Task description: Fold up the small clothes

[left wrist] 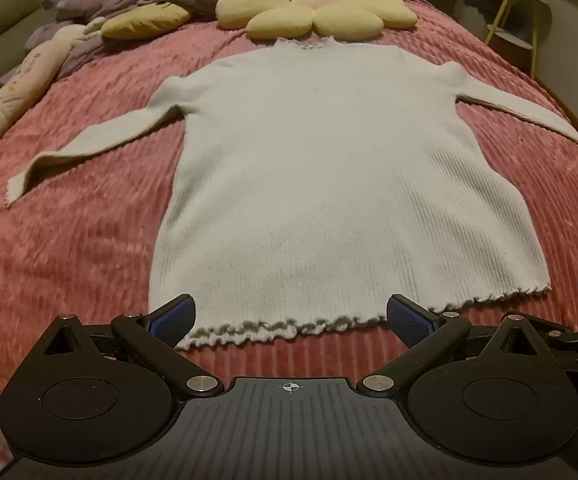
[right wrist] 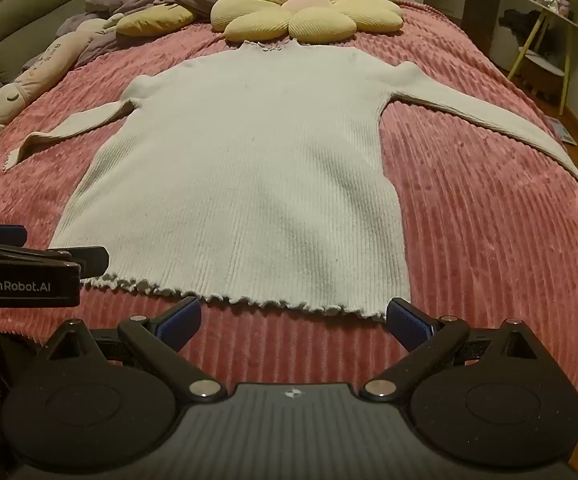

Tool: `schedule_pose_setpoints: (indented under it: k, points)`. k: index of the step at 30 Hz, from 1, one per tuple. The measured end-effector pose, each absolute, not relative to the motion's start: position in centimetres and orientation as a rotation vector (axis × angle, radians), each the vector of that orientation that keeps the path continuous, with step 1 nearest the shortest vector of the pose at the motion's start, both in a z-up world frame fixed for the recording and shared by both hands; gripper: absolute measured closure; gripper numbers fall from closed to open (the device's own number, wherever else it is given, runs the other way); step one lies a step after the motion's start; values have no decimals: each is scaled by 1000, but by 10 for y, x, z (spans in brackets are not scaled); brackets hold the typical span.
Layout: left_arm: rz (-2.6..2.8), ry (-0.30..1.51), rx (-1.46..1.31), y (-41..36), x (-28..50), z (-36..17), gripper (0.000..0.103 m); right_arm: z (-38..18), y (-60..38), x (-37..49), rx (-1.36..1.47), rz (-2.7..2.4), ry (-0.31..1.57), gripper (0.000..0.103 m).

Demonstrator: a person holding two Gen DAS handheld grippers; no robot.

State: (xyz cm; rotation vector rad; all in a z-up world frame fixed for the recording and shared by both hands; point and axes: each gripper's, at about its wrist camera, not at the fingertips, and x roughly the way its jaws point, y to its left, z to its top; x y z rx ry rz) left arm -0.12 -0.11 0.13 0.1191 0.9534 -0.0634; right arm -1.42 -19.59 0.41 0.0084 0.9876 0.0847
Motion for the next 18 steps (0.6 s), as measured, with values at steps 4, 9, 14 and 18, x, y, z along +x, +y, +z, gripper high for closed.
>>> schedule_pose_setpoints:
  k: [4, 9, 14, 18]
  points:
    - [-71, 971, 108, -1, 0, -5, 0, 4, -195, -14, 7, 83, 989, 4]
    - [-79, 992, 103, 2, 5, -4, 0, 4, -195, -14, 10, 85, 991, 4]
    - [-75, 989, 103, 0, 1, -4, 0, 3, -197, -9, 11, 85, 997, 4]
    - [-75, 989, 100, 0, 1, -5, 0, 2, -195, -13, 11, 83, 996, 4]
